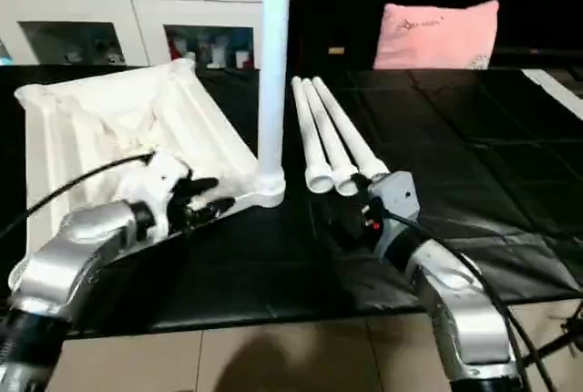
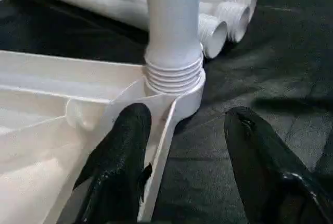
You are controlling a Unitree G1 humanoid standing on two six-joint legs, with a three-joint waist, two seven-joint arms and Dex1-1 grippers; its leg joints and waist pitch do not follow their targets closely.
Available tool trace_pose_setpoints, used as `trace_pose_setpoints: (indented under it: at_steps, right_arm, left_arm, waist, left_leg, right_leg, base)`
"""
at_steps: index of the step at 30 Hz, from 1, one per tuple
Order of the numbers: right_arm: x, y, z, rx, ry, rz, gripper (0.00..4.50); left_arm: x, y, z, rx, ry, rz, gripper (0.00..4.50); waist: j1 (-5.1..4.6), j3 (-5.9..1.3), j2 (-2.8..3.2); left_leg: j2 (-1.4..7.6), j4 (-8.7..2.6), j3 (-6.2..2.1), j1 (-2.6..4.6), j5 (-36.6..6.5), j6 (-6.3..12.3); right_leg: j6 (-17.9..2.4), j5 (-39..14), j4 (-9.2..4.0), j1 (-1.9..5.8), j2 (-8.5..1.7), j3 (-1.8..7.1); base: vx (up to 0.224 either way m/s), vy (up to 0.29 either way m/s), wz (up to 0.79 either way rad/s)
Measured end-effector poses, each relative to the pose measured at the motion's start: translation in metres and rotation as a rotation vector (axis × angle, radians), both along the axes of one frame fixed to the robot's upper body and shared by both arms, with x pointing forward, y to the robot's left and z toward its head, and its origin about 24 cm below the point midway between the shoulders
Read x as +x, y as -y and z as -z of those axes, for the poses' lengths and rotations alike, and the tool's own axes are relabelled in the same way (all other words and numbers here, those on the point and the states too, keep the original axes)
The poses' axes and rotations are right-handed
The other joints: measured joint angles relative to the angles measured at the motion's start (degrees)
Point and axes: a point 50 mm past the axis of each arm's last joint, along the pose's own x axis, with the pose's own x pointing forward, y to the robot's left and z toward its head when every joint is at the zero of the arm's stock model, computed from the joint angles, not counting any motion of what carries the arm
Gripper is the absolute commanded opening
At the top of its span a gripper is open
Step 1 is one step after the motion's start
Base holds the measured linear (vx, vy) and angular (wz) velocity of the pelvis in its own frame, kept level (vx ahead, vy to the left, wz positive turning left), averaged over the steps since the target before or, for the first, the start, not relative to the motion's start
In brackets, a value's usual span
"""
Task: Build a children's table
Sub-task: Rotate leg to tighten
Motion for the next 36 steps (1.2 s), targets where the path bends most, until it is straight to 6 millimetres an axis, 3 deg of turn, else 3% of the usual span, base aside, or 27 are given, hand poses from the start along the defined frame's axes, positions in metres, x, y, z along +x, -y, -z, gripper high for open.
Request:
trace_pose_setpoints:
  at_steps: [3,6,9,12,19,36]
  right_arm:
    - [-0.001,0.002,0.001,-0.033,-0.008,-0.027,4.50]
    - [-0.004,0.002,0.003,-0.035,-0.019,-0.061,4.50]
    - [-0.006,-0.002,0.005,-0.017,-0.044,-0.086,4.50]
    - [-0.008,-0.007,0.002,0.054,-0.074,-0.110,4.50]
    - [-0.011,-0.003,0.012,0.018,-0.089,-0.097,4.50]
    - [-0.010,-0.004,0.008,0.045,-0.072,-0.108,4.50]
  left_arm:
    - [0.016,-0.007,0.000,0.067,-0.036,-0.025,2.55]
    - [0.024,-0.011,-0.002,0.087,-0.059,-0.053,2.55]
    - [0.025,-0.015,0.007,0.101,-0.124,-0.056,2.55]
    - [0.024,-0.012,0.007,0.073,-0.158,-0.016,2.20]
    - [0.024,-0.007,0.011,0.011,-0.198,-0.004,1.69]
    - [0.021,-0.009,0.019,0.132,-0.190,0.075,0.14]
  waist:
    - [0.15,-0.01,0.07]
    - [0.15,-0.24,0.48]
    - [0.09,-0.22,0.50]
    - [0.44,-0.18,0.68]
    - [1.53,-0.14,0.74]
    - [1.50,-0.13,0.70]
  left_leg:
    - [0.11,-0.05,0.06,-0.44,0.4,0.06]
    - [0.05,-0.01,0.10,-1.20,0.7,0.46]
    - [0.06,0.00,0.15,-1.59,0.7,0.63]
    - [0.10,0.01,0.14,-1.66,0.7,0.63]
    - [0.12,0.01,0.25,-1.60,0.7,0.50]
    - [0.13,-0.01,0.30,-1.59,0.7,0.47]
  right_leg:
    - [-0.4,0.4,-0.02,-0.40,0.06,-0.06]
    - [-0.4,0.4,-0.12,-1.16,0.00,-0.02]
    - [-0.4,0.4,-0.15,-1.55,-0.01,-0.05]
    - [-0.4,0.4,-0.14,-1.72,-0.01,-0.10]
    - [-0.5,0.4,-0.06,-1.73,-0.03,-0.06]
    - [-0.5,0.4,-0.10,-1.72,-0.04,-0.02]
  base:
    - [0.000,0.000,0.00]
    - [0.000,0.000,0.00]
    - [0.000,0.000,0.00]
    - [0.000,0.000,0.00]
    - [0.000,0.000,0.00]
    - [0.000,0.000,0.00]
